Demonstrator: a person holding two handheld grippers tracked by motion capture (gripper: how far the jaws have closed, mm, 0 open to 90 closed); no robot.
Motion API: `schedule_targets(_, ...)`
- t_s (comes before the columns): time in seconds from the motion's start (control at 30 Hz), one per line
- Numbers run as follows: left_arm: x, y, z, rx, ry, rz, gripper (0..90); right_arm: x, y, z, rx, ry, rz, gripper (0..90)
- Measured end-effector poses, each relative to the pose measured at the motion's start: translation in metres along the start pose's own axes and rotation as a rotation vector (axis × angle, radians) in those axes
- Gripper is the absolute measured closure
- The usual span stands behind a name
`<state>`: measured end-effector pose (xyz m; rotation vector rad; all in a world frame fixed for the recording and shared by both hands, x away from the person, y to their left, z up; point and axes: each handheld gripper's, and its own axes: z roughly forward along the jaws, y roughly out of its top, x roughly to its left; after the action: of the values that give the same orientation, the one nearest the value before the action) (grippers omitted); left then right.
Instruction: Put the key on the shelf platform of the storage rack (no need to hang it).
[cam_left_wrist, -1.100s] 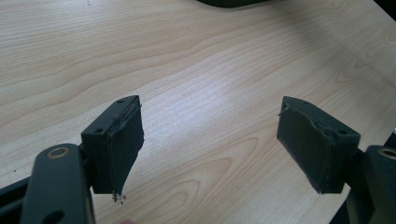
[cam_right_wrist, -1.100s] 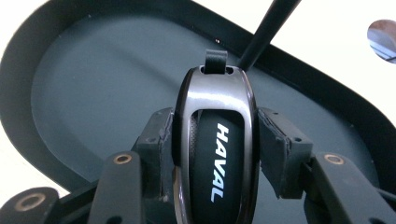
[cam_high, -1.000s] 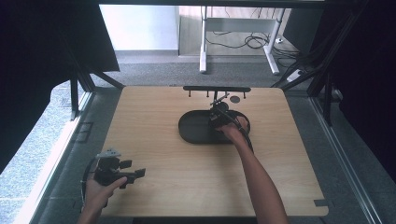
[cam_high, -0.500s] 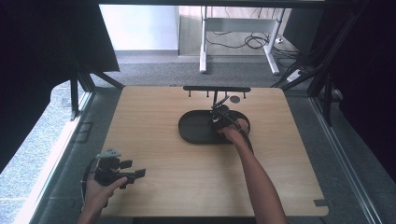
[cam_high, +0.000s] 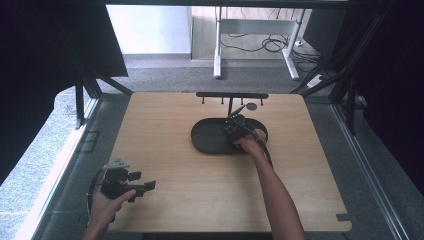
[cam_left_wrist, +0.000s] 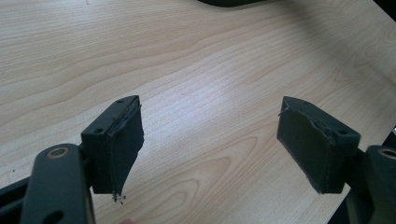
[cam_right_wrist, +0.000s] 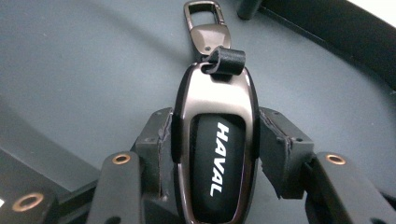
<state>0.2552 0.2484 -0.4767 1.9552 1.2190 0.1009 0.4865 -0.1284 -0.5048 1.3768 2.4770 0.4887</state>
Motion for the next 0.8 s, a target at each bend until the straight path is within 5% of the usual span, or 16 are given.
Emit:
schedule_targets(0.3,0.000,0.000,0.001,0.002,0.000,0.000,22.9,-0.001,-0.002,-0.001,-0.010,-0.005,-0.004,42.0)
schedule_targets(0.8,-0.002,0.000,0.002,0.006,0.001,0.005,22.9,0.005,-0.005,-0.036,-0.106,0.016,-0.047,39.4)
